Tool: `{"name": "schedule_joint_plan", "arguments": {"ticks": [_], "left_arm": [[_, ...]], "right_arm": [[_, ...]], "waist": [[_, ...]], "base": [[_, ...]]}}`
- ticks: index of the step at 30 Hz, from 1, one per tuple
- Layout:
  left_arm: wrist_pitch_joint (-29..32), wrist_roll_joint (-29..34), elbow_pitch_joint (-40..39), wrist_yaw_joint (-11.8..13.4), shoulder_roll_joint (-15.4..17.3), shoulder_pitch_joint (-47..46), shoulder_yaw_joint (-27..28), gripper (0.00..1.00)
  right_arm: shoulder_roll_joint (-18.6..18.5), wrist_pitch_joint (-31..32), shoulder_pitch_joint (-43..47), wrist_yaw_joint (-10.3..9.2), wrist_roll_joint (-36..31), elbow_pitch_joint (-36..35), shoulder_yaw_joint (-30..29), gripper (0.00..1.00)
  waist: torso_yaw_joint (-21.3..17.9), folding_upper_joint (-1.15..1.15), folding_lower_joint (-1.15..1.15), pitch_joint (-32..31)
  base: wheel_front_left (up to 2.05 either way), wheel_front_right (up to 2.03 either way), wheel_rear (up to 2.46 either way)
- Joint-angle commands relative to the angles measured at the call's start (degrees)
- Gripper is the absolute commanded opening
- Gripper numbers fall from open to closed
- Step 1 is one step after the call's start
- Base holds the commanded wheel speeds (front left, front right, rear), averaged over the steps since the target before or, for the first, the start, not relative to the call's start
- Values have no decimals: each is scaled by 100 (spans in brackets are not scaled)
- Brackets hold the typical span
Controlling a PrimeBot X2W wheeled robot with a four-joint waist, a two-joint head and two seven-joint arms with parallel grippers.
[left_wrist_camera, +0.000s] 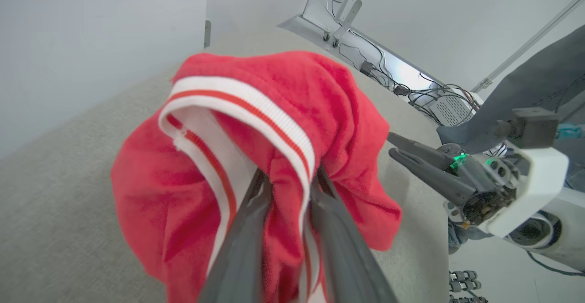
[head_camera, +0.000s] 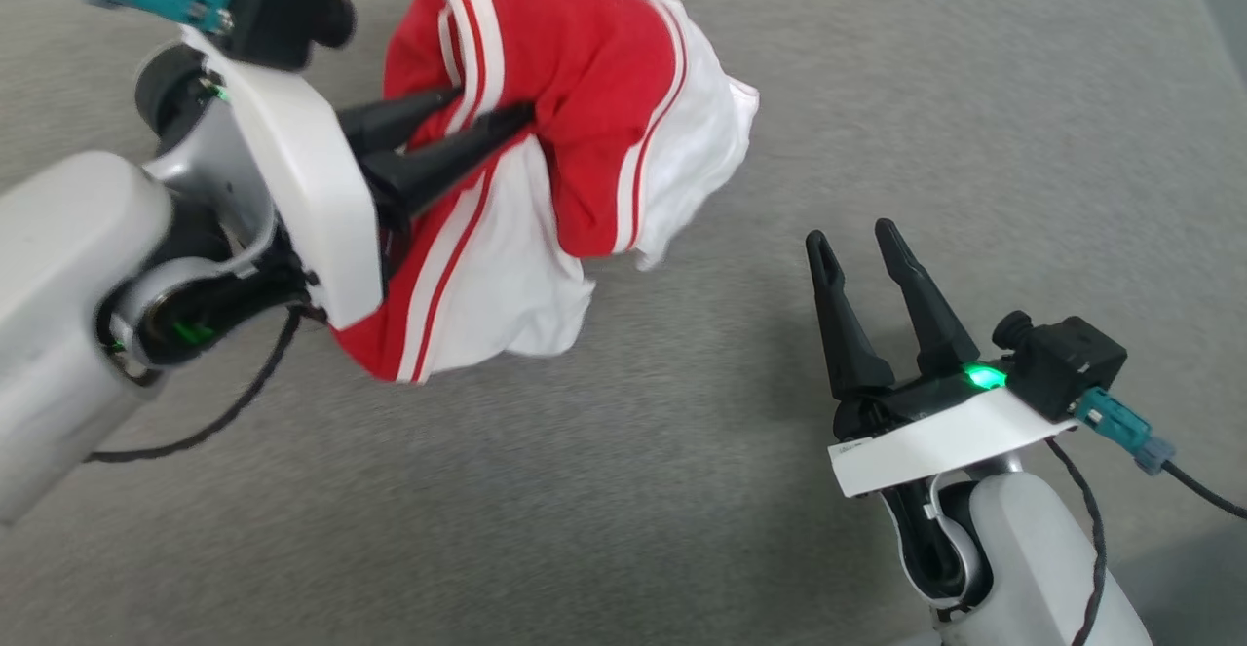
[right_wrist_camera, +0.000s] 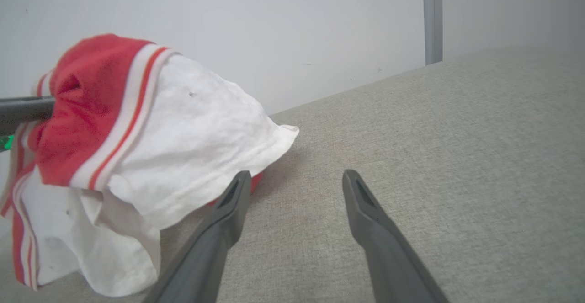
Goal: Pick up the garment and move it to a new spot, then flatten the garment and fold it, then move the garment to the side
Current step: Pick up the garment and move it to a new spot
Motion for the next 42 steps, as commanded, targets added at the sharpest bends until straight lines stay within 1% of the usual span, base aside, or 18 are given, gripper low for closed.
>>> {"name": "schedule_joint_plan", "arguments": {"ticks": [1, 4, 8, 10, 13, 16, 19, 23, 24, 25, 26, 27, 28, 30, 32, 36, 40, 42], "left_arm": [[63, 177, 188, 14, -40, -68, -216, 0], [160, 316, 515, 14, -31, -72, -463, 0], [415, 532, 962, 14, 158, -55, -657, 0], [503, 552, 1040, 14, 200, -30, -691, 0], [811, 843, 1221, 16, 374, 18, -753, 0], [1168, 974, 1303, 17, 478, 172, -806, 0], [1559, 1489, 1251, 23, 556, 386, -862, 0], [1681, 1795, 1230, 22, 556, 629, -905, 0], [1625, 1816, 1245, 21, 546, 636, -908, 3], [1534, 1815, 1250, 20, 531, 617, -907, 20], [1445, 1812, 1246, 19, 507, 575, -899, 39], [1345, 1826, 1224, 17, 483, 520, -888, 47], [1198, 1828, 1207, 17, 464, 460, -870, 51], [828, 1772, 1181, 17, 415, 359, -825, 100], [386, 1715, 1159, 17, 347, 294, -783, 100], [-603, 1387, 1139, 16, 170, 370, -761, 100], [-1601, 1041, 1291, 15, -18, 684, -741, 100], [-2131, 892, 1518, 15, -153, 939, -705, 100]], "right_arm": [[-1, -14, -30, 0, 145, -59, 37, 100], [2, -14, 10, 0, 338, -115, 52, 100], [2, -14, 81, 0, 564, -167, 54, 100], [2, -14, 111, 0, 622, -177, 52, 100], [3, -14, 171, 0, 726, -221, 86, 100], [2, -14, 233, 0, 775, -264, 119, 100], [2, -14, 250, 0, 817, -303, 134, 100], [1, -14, 222, 0, 770, -300, 111, 100], [1, -14, 199, 0, 738, -297, 96, 100], [1, -14, 179, 0, 705, -292, 76, 100], [1, -14, 161, 0, 687, -289, 51, 100], [0, -14, 144, 0, 652, -288, 32, 100], [1, -14, 135, 0, 613, -278, 27, 100], [0, -14, 123, 0, 520, -238, -13, 100], [-2, -14, 120, 0, 396, -189, -84, 100], [-3, -14, 122, 0, 136, -79, -219, 100], [0, -14, 158, 0, -207, 33, -374, 100], [-3, -14, 177, 0, -406, 105, -475, 100]], "waist": [[-393, 0, 0, 220], [-660, 0, 0, 331], [-989, 0, 0, 434], [-1057, 0, 0, 449], [-1223, 0, 0, 487], [-1325, 0, 0, 523], [-1369, 0, 0, 547], [-1324, 0, 0, 532], [-1292, 0, 0, 517], [-1254, 0, 0, 499], [-1206, 0, 0, 477], [-1151, 0, 0, 449], [-1094, 0, 0, 415], [-961, 0, 0, 319], [-788, 0, 0, 202], [-407, 0, 0, -65], [3, 0, 0, -345], [201, 0, 0, -492]], "base": [[0, 0, 0], [0, 0, 0], [0, 0, 0], [0, 0, 0], [0, 0, 0], [0, 0, 0], [0, 0, 0], [0, 0, 0], [0, 0, 0], [0, 0, 0], [0, 0, 0], [0, 0, 0], [0, 0, 0], [0, 0, 0], [0, 0, 0], [0, 0, 0], [0, 0, 0], [0, 0, 0]]}}
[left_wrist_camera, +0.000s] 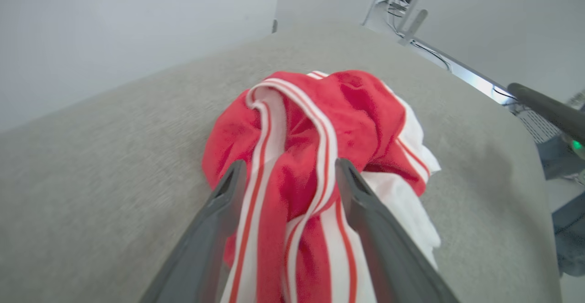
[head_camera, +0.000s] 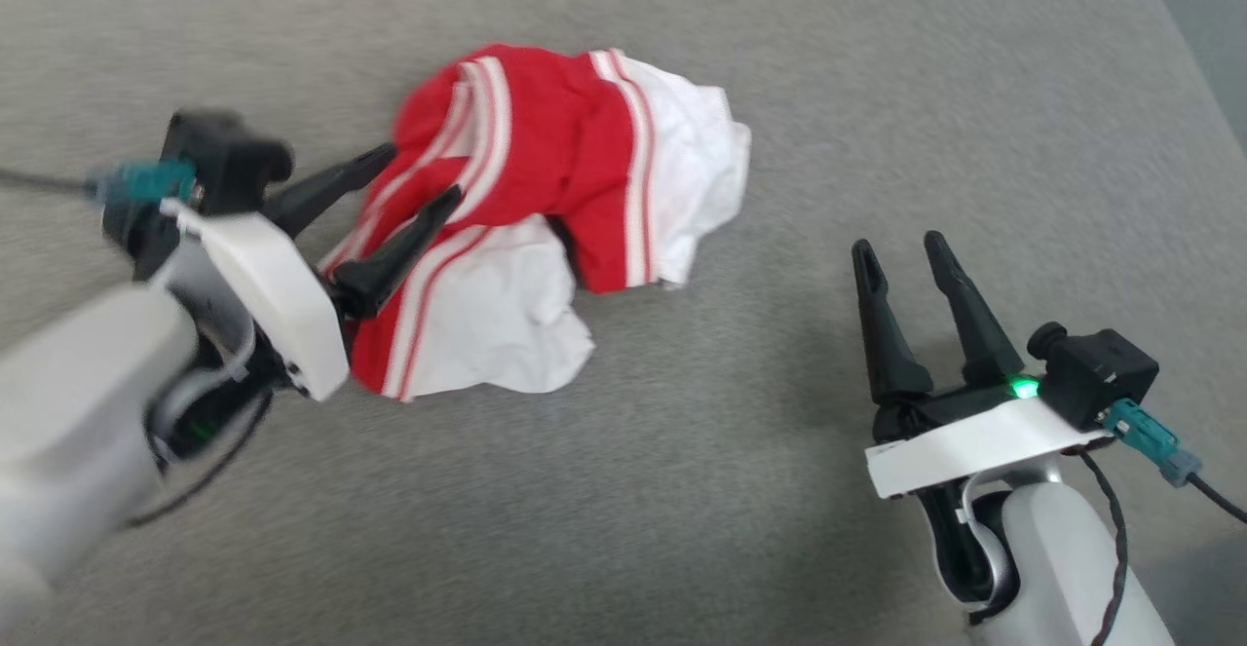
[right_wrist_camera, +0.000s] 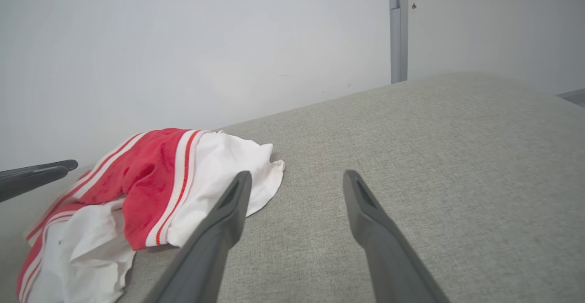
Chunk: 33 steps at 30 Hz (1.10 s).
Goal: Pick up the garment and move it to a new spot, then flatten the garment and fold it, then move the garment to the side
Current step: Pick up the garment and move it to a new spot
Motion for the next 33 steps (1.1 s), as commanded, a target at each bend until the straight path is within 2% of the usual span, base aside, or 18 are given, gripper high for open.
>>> {"name": "schedule_joint_plan", "arguments": {"ticks": [1, 5, 9, 10, 11, 13, 19, 22, 27, 33], "left_arm": [[-313, -168, 169, 17, -142, 317, 21, 100], [-655, -521, 718, 13, -541, 1004, 319, 100], [-672, -462, 1087, 13, -1068, 1918, 1325, 100], [-673, -374, 1163, 13, -1156, 2190, 1621, 100], [-673, -374, 1163, 13, -1156, 2190, 1621, 100], [-674, -130, 1279, 13, -1369, 2681, 2146, 100], [-676, 824, 1486, 13, -1824, 4033, 3590, 100], [-676, 1535, 1473, 45, -2040, 4573, 4372, 100], [-672, 2792, 1105, 196, -2412, 5412, 5581, 100], [-671, 4026, 435, 150, -2944, 6107, 6670, 100]], "right_arm": [[-9, -14, 54, 0, -155, 70, -84, 100], [-7, -14, 138, 0, -484, 214, -351, 100], [-9, -14, 295, 0, -777, 311, -660, 100], [-8, -14, 341, 0, -830, 336, -728, 100], [-8, -14, 341, 0, -830, 336, -728, 100], [-7, -14, 460, 0, -932, 369, -896, 100], [-6, -14, 884, 0, -1217, 401, -1230, 100], [-8, -14, 1065, 0, -1296, 391, -1354, 100], [-6, -14, 1227, 0, -1393, 339, -1544, 100], [-8, -14, 1271, 0, -1451, 260, -1673, 100]], "waist": [[446, 0, 0, -393], [824, 0, 0, -708], [1191, 0, 0, -1019], [1263, 0, 0, -1094], [1263, 0, 0, -1094], [1425, 0, 0, -1269], [1758, 0, 0, -1686], [1841, 0, 0, -1838], [1907, 0, 0, -2011], [1920, 0, 0, -2138]], "base": [[0, 0, 0], [0, 0, 0], [0, 0, 0], [0, 0, 0], [0, 0, 0], [0, 0, 0], [0, 0, 0], [0, 0, 0], [0, 0, 0], [0, 0, 0]]}}
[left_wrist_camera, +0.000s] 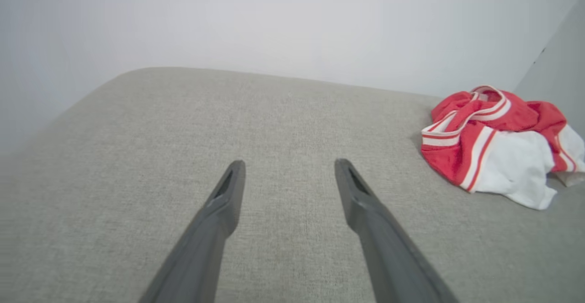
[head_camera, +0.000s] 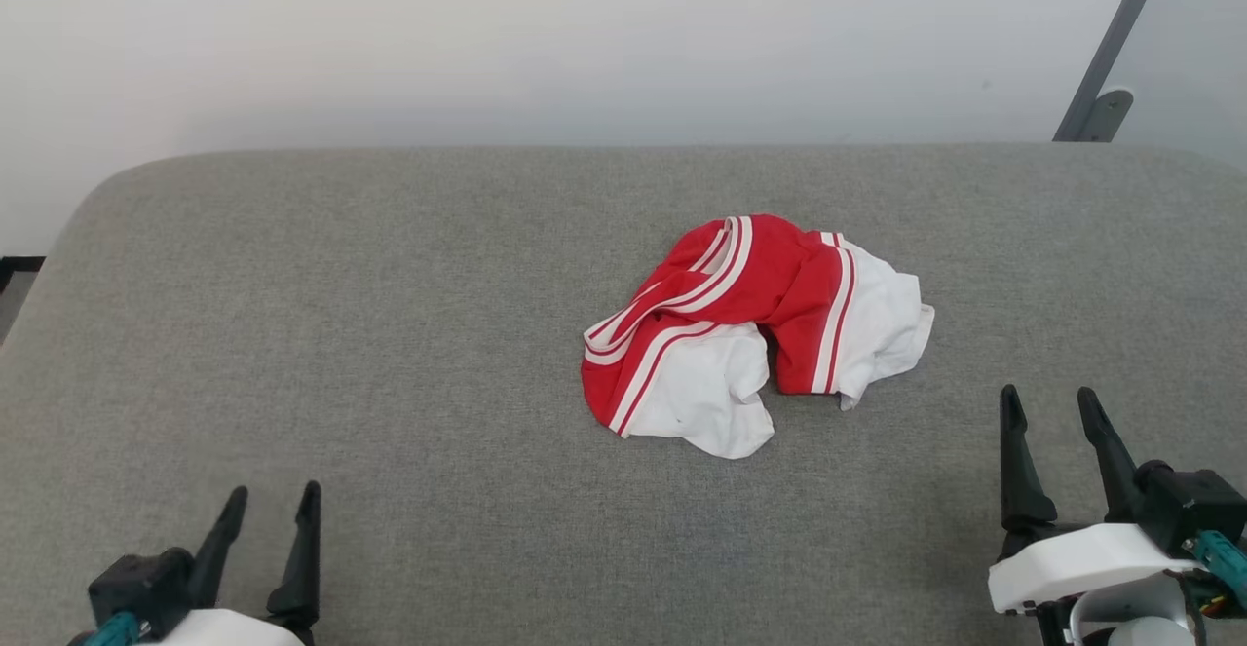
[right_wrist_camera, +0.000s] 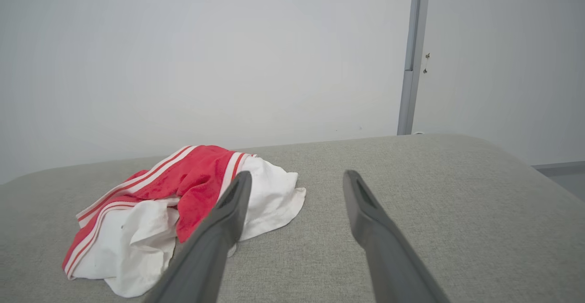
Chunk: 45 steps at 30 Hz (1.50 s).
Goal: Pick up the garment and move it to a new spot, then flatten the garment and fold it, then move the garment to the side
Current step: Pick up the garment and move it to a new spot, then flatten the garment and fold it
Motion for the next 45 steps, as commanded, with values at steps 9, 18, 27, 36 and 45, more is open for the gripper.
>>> {"name": "schedule_joint_plan", "arguments": {"ticks": [9, 18, 27, 36, 45], "left_arm": [[-12, 1069, -799, -139, -624, 468, 694, 100], [-12, 1142, -835, -145, -671, 351, 602, 100], [-13, 1017, -840, -146, -741, 131, 450, 100], [-13, 833, -678, -146, -857, -259, 137, 100], [-13, 645, -547, -146, -991, -668, -149, 100]], "right_arm": [[-18, -14, 74, 0, -60, -81, 43, 100], [-13, -14, -24, 0, -79, -79, 47, 100], [-278, 1, -298, 0, -280, 323, 204, 100], [-1479, 2144, -1618, 0, -156, 850, 995, 100], [-2310, 4727, -2457, 0, 1036, 800, 1264, 100]], "waist": [[-6, 0, 0, 1], [0, 0, 0, 183], [164, 0, 0, 510], [491, 0, 0, 1053], [880, 0, 0, 1501]], "base": [[0, 0, 0], [0, 0, 0], [0, 0, 0], [0, 0, 0], [0, 0, 0]]}}
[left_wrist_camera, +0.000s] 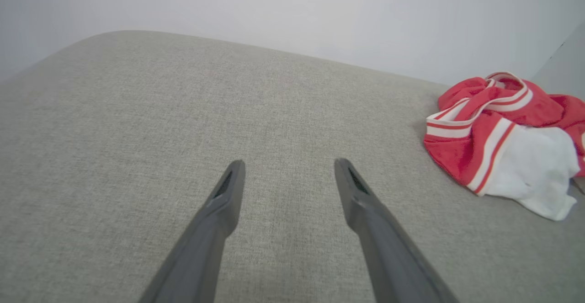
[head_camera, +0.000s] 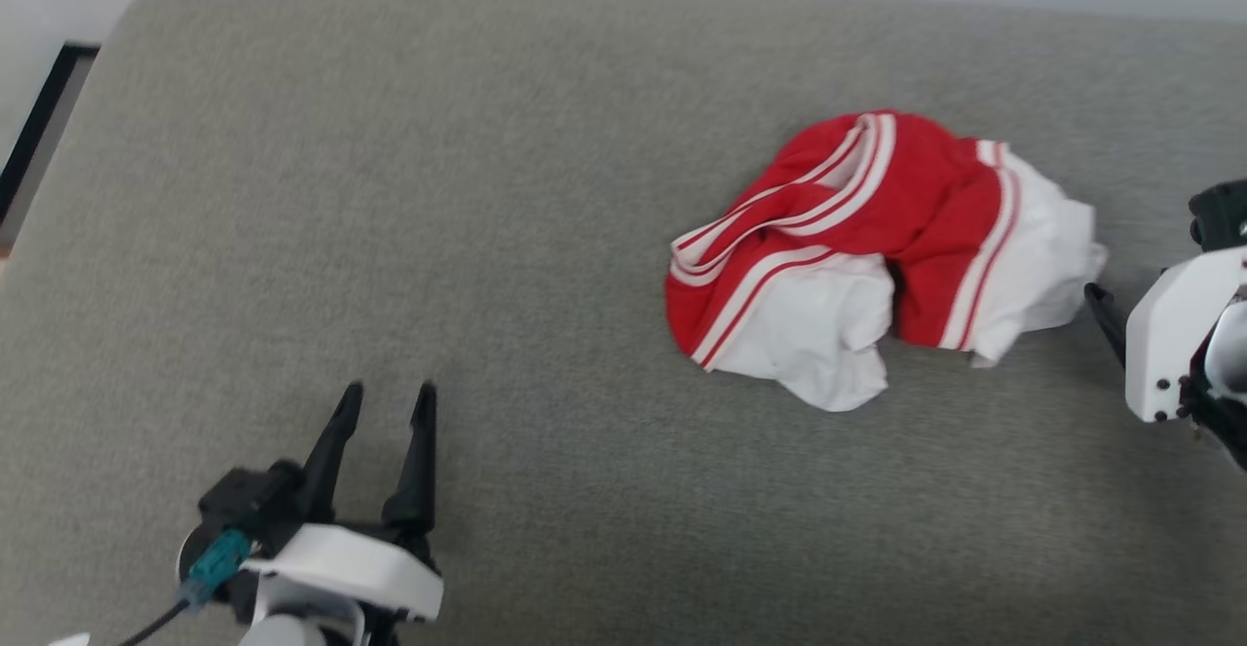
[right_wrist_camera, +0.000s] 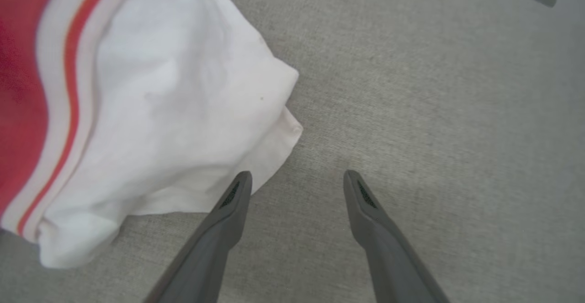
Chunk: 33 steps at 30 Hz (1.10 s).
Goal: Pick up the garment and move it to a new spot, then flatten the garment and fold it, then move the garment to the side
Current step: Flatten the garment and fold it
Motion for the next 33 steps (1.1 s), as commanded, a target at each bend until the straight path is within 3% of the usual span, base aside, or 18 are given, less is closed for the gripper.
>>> {"name": "schedule_joint_plan", "arguments": {"ticks": [1, 10, 12, 14, 24, 33], "left_arm": [[-13, -39, 0, -11, -13, -147, -45, 100], [-13, -205, 114, -12, -87, -372, -140, 100], [-13, -217, 128, -12, -99, -395, -141, 100], [-13, -216, 149, -12, -114, -415, -130, 100], [-13, -228, 134, -12, -29, -404, -136, 100], [-13, -275, 107, -12, 81, -360, -201, 100]], "right_arm": [[-5, 235, -94, -1, 159, 33, -19, 100], [-90, 1182, -152, -1, 516, 166, 168, 100], [-89, 1257, -130, 0, 562, 160, 205, 47], [-78, 1198, -143, -1, 599, 121, 167, 2], [-248, 752, -163, -6, 481, 77, -640, 0], [-543, 618, 475, -2, -89, -68, -2340, 0]], "waist": [[167, 0, 0, 199], [379, 0, 0, 482], [380, 0, 0, 490], [358, 0, 0, 489], [110, 0, 0, 382], [-40, 0, 0, 341]], "base": [[0, 0, 0], [0, 0, 0], [0, 0, 0], [0, 0, 0], [0, 0, 0], [0, 0, 0]]}}
